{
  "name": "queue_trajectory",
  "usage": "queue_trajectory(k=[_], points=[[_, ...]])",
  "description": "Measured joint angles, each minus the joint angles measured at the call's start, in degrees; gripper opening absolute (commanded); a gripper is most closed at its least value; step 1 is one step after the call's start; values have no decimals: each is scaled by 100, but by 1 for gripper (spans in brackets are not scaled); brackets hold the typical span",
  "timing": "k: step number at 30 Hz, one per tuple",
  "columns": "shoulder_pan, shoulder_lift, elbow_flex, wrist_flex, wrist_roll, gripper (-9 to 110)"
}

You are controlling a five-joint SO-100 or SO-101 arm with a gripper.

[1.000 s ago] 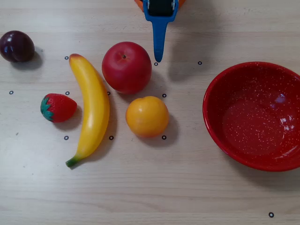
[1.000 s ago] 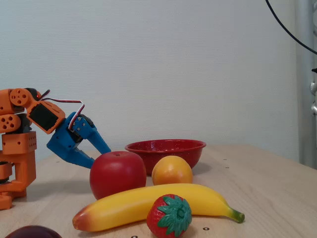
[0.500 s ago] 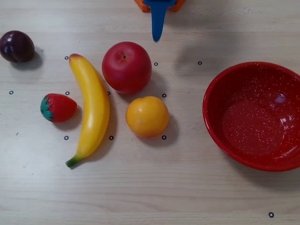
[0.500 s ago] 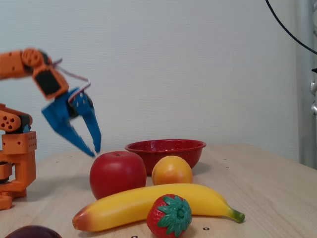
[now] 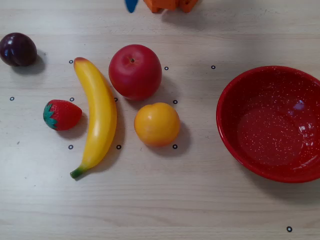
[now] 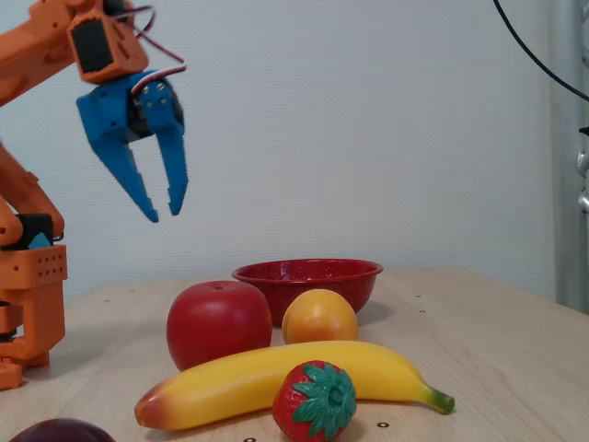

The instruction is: Put plum in the red bowl.

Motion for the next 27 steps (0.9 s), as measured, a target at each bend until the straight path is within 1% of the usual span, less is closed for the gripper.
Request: queue_trajectory(k=[6,10,16,27], points=[[-536,-1099,-1160,246,598,6],[-1151,-1854,-1995,316,993,6],[-2127,-2953,-2777,325,1740,6],[-3735,-4983,-4544,580,3516,7]])
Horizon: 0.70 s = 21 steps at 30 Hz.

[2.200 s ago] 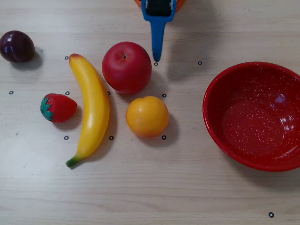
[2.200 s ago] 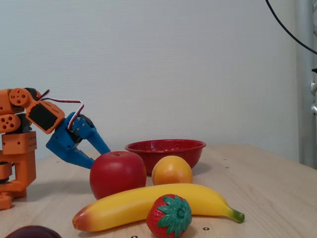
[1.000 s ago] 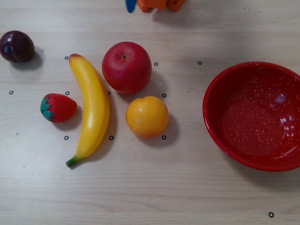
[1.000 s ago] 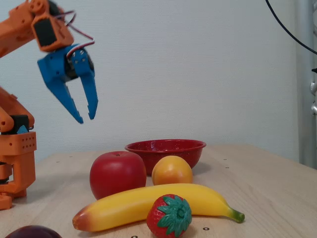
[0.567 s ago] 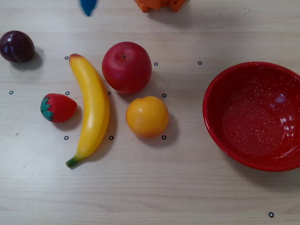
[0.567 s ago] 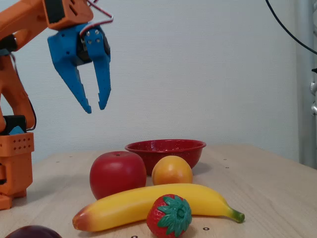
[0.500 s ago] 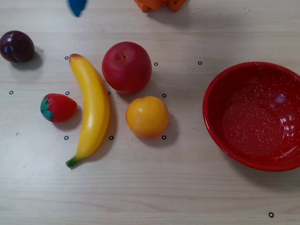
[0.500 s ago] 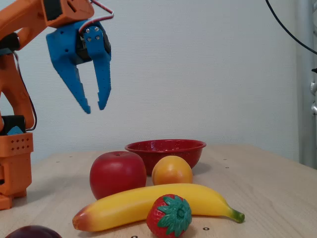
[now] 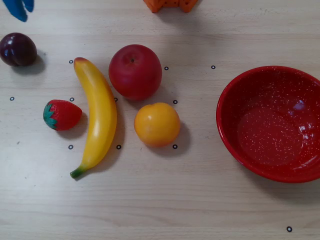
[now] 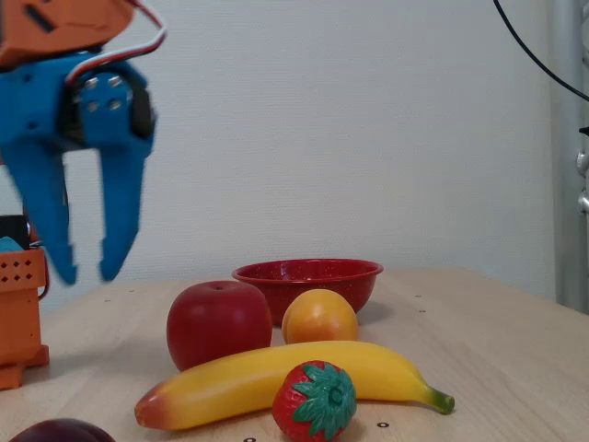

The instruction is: Put plum in the red bowl.

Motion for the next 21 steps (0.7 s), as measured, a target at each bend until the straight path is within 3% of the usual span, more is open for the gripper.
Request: queue_trajectory(k=[7,17,21], points=[[-519,-633,-756,9,694,11],[-835,-1239,-914,9,1705,48],[-1195,-1494,-923,9,2355,56]])
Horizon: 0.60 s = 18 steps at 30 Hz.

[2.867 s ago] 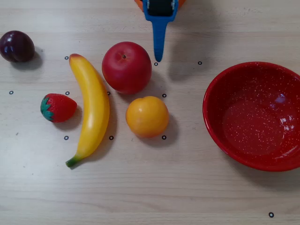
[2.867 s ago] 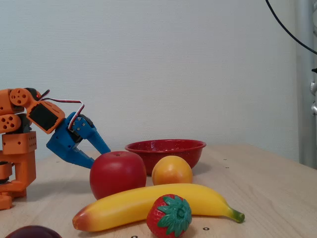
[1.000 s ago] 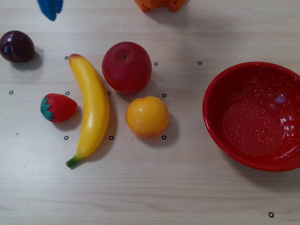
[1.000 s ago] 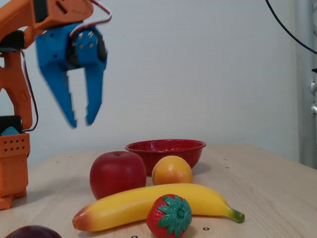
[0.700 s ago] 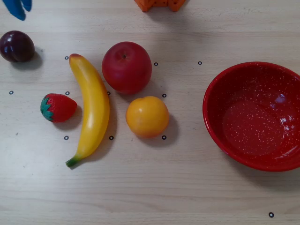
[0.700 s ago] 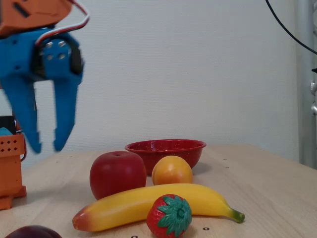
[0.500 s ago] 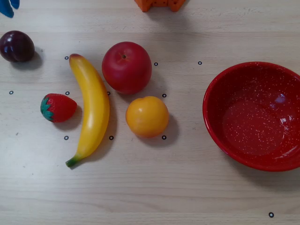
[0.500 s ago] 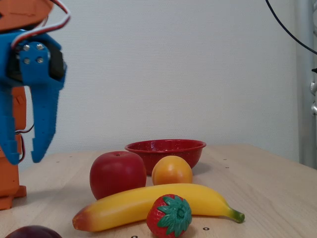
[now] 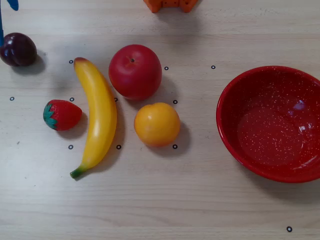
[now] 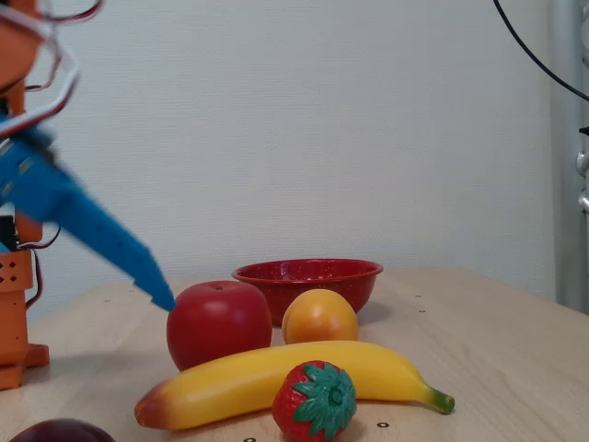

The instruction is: Put plum in the red bowl.

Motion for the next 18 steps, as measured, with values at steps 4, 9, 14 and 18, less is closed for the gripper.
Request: queue_trajectory(k=[4,9,14,18], points=[[-158,-167,0,0,220,61],[-105,-448,-220,0,272,64],[-149,-703,-220,-97,211,65],[-149,-932,-220,-396,79,65]])
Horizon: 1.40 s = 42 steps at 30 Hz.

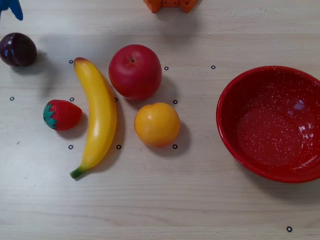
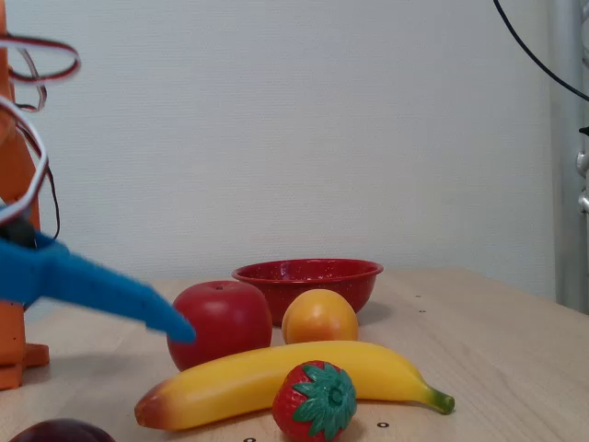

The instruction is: Put plum in the red bowl.

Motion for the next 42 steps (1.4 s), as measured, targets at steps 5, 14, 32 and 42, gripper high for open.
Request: queue_trajectory(k=[5,14,32,42], points=[[35,-167,0,-281,-35,65],[9,-475,-9,-316,-272,65],[457,-914,-132,-949,-721,65],[457,-914,-141,-958,-677,65]])
